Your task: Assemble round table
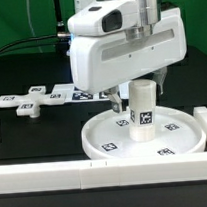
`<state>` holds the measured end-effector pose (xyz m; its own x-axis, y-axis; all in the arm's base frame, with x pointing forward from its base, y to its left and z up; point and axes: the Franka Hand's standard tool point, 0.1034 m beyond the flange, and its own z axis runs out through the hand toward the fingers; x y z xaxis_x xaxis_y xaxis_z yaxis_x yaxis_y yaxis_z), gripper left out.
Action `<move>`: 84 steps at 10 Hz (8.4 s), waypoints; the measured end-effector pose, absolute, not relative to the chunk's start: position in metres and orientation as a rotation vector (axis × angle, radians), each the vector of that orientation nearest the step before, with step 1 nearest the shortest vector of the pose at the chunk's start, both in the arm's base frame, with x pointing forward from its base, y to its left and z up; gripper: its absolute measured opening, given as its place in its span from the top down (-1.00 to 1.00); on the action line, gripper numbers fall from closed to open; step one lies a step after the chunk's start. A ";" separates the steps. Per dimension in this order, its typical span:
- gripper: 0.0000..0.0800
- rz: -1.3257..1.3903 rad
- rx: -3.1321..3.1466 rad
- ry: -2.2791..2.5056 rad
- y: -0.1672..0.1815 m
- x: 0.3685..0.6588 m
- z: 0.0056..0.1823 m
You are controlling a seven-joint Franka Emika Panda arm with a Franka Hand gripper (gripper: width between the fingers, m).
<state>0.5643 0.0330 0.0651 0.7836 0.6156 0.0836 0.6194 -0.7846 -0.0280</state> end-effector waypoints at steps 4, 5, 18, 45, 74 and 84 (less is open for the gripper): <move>-0.62 -0.107 -2.783 -1.399 0.033 0.565 0.065; -0.62 -0.103 -2.733 -1.511 0.031 0.565 0.065; -0.62 0.003 -1.992 -2.533 0.041 0.568 0.068; -0.03 0.013 -3.127 -0.146 0.040 0.563 0.064; -0.62 -0.015 -3.066 -0.487 -0.093 0.480 0.072; -0.62 -0.010 -3.015 -0.945 -0.113 0.466 0.061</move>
Offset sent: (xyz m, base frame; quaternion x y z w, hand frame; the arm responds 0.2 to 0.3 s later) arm 0.0000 0.0000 0.0000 0.0000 0.0000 -0.1296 0.9916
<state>0.4657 -0.1126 0.0609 0.8211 0.5708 0.0004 0.5706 -0.8210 0.0190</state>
